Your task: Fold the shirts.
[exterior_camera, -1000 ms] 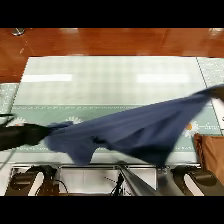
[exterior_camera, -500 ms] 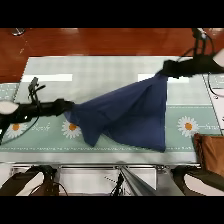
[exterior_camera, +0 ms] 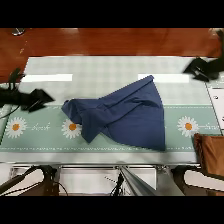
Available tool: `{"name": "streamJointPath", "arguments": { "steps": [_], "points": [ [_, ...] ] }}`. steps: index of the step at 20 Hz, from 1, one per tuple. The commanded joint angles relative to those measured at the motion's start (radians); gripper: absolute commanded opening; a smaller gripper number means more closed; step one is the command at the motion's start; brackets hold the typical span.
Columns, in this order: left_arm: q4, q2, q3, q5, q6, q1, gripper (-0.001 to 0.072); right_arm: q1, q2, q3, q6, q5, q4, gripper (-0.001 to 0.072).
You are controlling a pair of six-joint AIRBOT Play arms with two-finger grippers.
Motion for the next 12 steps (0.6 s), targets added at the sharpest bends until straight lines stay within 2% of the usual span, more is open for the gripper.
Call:
{"name": "streamJointPath", "arguments": {
  "steps": [1, 4, 6, 8, 12],
  "points": [
    [-0.122, 0.072, -0.232, -0.024, 0.069, 0.138, 0.0703, -0.145, 0.173, -0.37, -0.034, -0.095, 0.057, 0.0616],
    [-0.376, 0.079, -0.431, 0.009, 0.189, 0.111, 0.0703, -0.147, 0.319, -0.702, -0.177, -0.183, 0.249, 0.0616],
    [-0.424, 0.076, -0.505, 0.088, 0.2, 0.032, 0.0703, -0.147, 0.38, -0.829, -0.24, -0.185, 0.329, 0.0616],
    [-0.469, 0.075, -0.534, 0.173, 0.244, -0.074, 0.0703, -0.147, 0.42, -0.894, -0.254, -0.185, 0.33, 0.0616],
    [-0.609, 0.073, -0.535, 0.412, 0.244, -0.315, 0.0703, -0.147, 0.425, -0.929, -0.259, -0.177, 0.327, 0.0616]
  ]
}}
